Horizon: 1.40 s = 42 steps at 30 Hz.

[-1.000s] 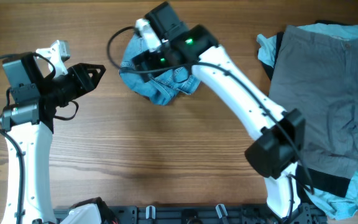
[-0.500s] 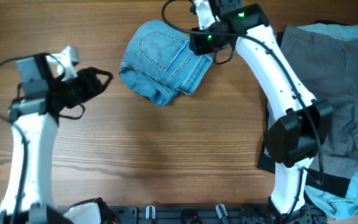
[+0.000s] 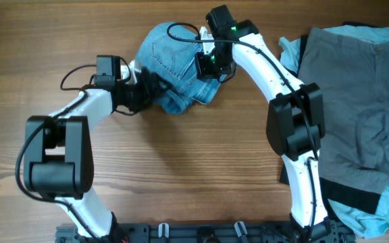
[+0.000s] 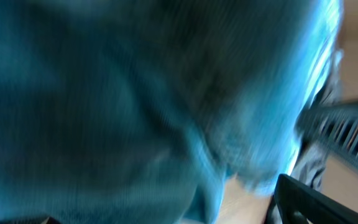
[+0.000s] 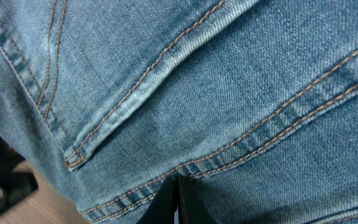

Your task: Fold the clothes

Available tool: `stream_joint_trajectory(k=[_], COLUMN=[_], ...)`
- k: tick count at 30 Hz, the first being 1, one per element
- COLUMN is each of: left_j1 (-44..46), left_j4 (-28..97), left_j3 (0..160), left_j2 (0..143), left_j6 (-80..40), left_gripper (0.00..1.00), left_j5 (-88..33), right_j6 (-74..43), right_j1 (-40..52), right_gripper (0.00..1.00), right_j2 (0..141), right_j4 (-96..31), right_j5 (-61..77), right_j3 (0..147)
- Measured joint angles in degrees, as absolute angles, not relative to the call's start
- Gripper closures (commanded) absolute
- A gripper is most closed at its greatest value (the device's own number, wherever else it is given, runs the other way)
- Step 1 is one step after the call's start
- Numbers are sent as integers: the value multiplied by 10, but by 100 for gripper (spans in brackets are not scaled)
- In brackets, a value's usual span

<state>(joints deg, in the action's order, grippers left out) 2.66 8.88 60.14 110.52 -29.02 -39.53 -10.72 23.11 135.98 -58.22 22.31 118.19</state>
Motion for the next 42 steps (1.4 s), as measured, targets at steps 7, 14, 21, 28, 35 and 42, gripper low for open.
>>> stream_joint_trajectory(k=[7, 14, 21, 28, 35, 42], left_j1=[77, 99, -54, -262, -281, -357], left_j4=[-106, -124, -96, -116, -122, -12], left_j3=[610, 612, 606, 611, 611, 646], left_j2=[1164, 1195, 1136, 1092, 1126, 1134], left_j6=[-395, -441, -449, -458, -401, -356], left_gripper=[73, 96, 96, 96, 0, 0], left_j5=[-369, -320, -372, -331, -304, -385], right_j6=[-112, -110, -79, -72, -72, -72], right_j1=[231, 230, 182, 169, 171, 171], right_gripper=[96, 96, 96, 96, 96, 96], right_j2=[1360, 1360, 1261, 1141, 1152, 1152], right_j4=[-585, -651, -698, -692, -696, -714], right_j5=[225, 225, 227, 207, 200, 198], right_j3=[1182, 1183, 1187, 1214, 1212, 1212])
